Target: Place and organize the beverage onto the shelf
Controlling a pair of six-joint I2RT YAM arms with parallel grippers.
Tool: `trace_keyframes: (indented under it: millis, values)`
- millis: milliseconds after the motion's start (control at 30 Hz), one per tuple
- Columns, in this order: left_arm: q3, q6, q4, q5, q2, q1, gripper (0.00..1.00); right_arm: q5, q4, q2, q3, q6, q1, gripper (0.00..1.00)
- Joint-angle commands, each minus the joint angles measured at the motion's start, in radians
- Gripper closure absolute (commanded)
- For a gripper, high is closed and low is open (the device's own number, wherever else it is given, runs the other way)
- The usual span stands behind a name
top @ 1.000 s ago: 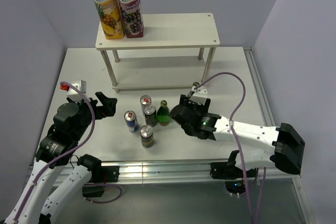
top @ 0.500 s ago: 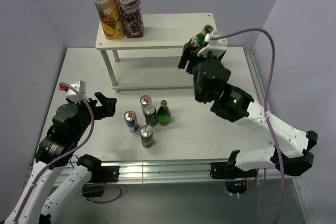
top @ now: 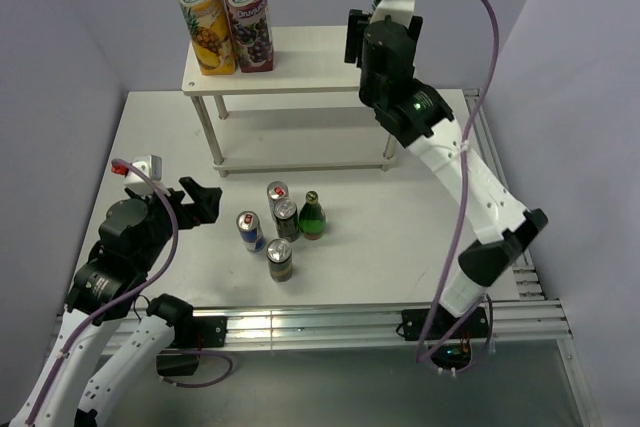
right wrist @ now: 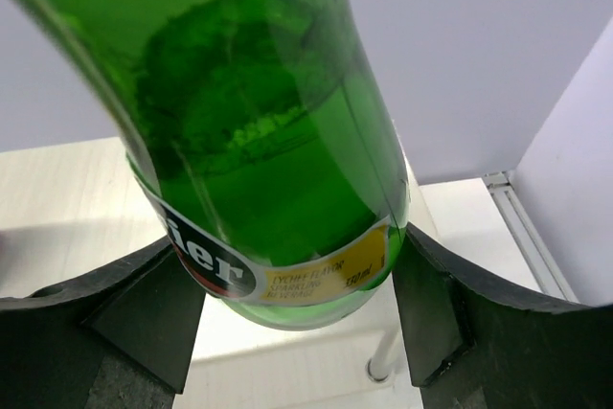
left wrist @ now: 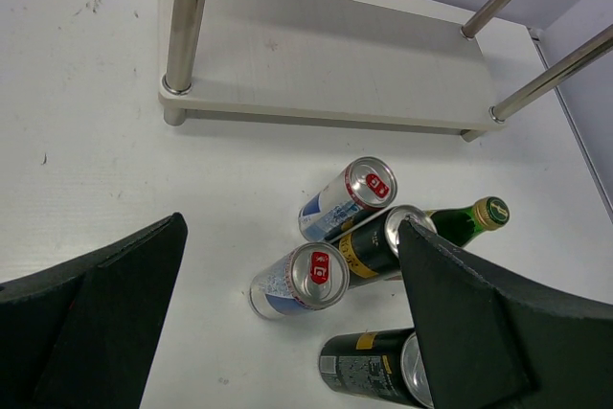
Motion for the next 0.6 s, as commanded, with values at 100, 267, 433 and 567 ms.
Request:
trace_keyframes:
  millis: [100,267,433,567]
  values:
    - [-0.005,0.002,0.03,-0.018,-0.001,0.0,0.01,-0.098,-0.003,0.117,0.295,-0.009,-0.065,1.0]
    - [-0.007,-0.003,0.03,-0.028,-0.007,0.0,0.01,-0.135,-0.057,0.195,0.368,0.051,-0.099,1.0]
    - [-0.007,-0.004,0.029,-0.03,-0.004,0.002,0.01,-0.153,-0.092,0.183,0.305,0.114,-0.127,1.0]
    - [-0.007,-0.003,0.029,-0.025,-0.003,0.003,0.01,-0.185,-0.086,0.154,0.182,0.178,-0.156,1.0]
